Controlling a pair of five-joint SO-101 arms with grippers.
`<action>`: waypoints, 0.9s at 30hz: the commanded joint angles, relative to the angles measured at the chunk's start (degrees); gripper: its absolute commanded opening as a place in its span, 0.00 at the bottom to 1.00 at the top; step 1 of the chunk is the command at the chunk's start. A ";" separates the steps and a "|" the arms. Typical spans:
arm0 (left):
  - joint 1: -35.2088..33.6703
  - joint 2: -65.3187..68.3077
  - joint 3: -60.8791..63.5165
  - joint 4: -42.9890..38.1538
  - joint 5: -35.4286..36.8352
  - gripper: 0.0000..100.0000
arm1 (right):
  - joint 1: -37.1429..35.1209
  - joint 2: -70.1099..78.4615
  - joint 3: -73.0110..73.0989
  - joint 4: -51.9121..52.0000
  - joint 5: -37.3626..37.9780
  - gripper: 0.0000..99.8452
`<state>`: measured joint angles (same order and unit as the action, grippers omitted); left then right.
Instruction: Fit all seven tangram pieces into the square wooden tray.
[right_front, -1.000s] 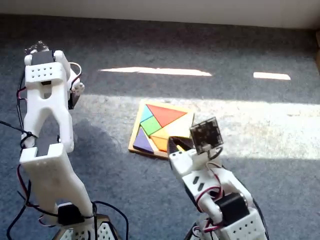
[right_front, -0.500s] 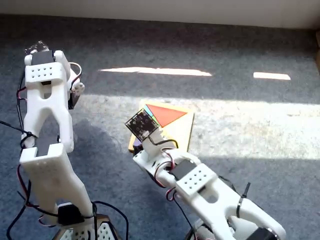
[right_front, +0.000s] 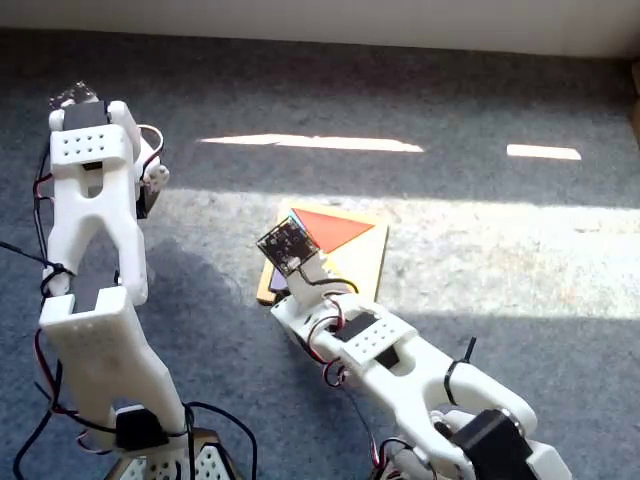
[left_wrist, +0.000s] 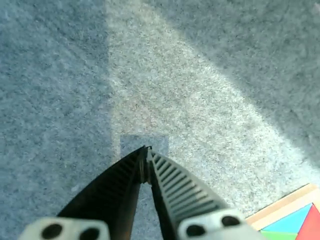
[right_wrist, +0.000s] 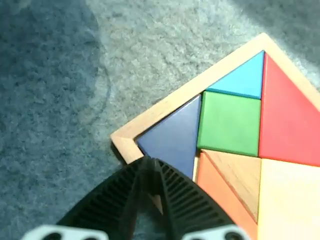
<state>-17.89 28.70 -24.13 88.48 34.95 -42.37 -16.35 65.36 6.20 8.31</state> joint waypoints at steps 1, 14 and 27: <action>-0.75 -0.75 -0.22 -0.62 -0.44 0.00 | 3.38 1.45 -5.41 -1.89 0.53 0.01; -0.48 -0.84 -0.22 -0.62 -0.44 0.00 | 4.79 -7.96 -4.44 -1.10 0.53 0.01; 3.30 -1.63 -0.48 1.85 -3.69 0.00 | 9.89 -24.22 6.64 0.57 0.44 0.01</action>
<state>-16.84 28.70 -24.13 89.71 33.10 -35.43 -38.33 72.31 6.55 8.31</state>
